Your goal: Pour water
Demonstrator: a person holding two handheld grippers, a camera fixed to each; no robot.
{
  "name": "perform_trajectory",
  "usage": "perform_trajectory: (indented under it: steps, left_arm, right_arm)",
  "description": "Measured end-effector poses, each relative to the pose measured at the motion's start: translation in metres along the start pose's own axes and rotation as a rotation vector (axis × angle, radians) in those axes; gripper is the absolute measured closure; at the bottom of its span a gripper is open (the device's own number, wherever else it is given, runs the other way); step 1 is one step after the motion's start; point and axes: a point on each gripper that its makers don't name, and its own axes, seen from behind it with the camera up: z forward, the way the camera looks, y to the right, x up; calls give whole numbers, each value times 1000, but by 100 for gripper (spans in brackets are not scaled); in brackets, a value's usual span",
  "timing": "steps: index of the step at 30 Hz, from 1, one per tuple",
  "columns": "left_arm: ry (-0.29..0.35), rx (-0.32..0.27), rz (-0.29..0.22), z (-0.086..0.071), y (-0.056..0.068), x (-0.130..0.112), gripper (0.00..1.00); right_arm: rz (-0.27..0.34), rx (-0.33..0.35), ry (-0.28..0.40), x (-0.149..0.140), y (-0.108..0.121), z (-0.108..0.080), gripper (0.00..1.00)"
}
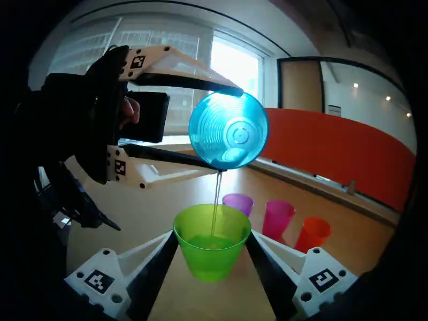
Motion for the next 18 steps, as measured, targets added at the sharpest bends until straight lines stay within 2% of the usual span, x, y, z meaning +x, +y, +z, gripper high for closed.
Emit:
perform_trajectory:
  steps: [18]
  left_arm:
    - [7, 16, 55, 5, -4, 2, 12]
  right_arm:
    - [-1, -1, 7, 3, 1, 0, 9]
